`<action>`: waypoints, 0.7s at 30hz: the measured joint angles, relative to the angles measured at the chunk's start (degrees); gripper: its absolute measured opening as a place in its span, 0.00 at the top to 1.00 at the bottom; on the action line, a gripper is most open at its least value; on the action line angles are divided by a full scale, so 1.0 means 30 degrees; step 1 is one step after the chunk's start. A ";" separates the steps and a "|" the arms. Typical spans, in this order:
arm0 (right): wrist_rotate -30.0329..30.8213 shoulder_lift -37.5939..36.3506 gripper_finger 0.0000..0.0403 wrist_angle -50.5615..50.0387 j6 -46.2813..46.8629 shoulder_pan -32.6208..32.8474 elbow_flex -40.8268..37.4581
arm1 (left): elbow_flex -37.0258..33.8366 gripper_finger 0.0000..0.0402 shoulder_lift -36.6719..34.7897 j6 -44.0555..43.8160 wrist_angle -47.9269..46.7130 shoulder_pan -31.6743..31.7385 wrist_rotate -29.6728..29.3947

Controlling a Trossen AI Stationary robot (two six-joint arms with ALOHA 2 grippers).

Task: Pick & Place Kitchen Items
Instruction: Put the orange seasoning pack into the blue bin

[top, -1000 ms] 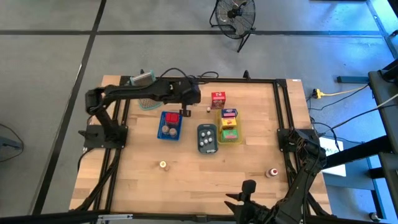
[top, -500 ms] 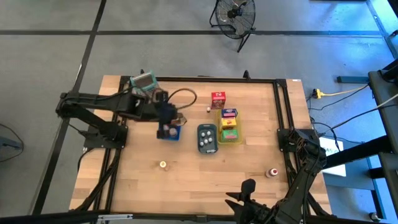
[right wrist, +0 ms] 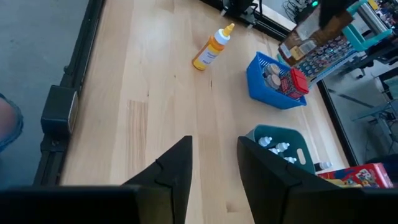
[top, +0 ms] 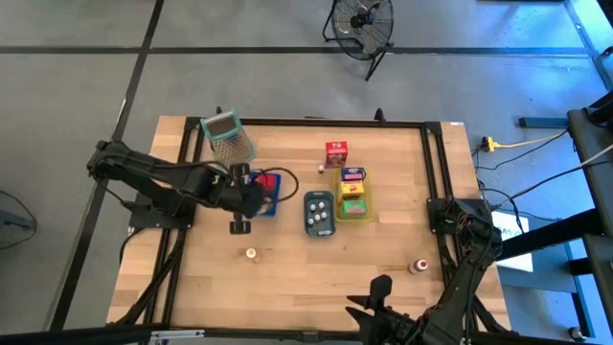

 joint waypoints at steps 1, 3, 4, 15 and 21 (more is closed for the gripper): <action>-0.0007 0.0000 0.68 0.0047 0.0000 0.0000 0.0000 | -0.0199 1.00 0.0000 -0.0156 0.0013 -0.0119 -0.0033; -0.0007 0.0000 0.68 0.0225 0.0000 0.0000 0.0000 | -0.0647 0.99 0.0000 -0.0193 0.0003 -0.0223 -0.0054; -0.0007 0.0000 0.68 0.0294 0.0000 0.0000 -0.0007 | -0.0886 1.00 0.0007 -0.0187 -0.0002 -0.0223 -0.0048; -0.0036 0.0000 0.68 0.0618 0.0363 -0.0015 -0.0002 | -0.3571 1.00 0.0014 0.1531 0.1560 0.1172 0.1242; -0.0066 0.0000 0.68 0.0703 0.0921 -0.0015 0.0000 | -0.3783 1.00 0.0015 0.2622 0.2387 0.2337 0.1942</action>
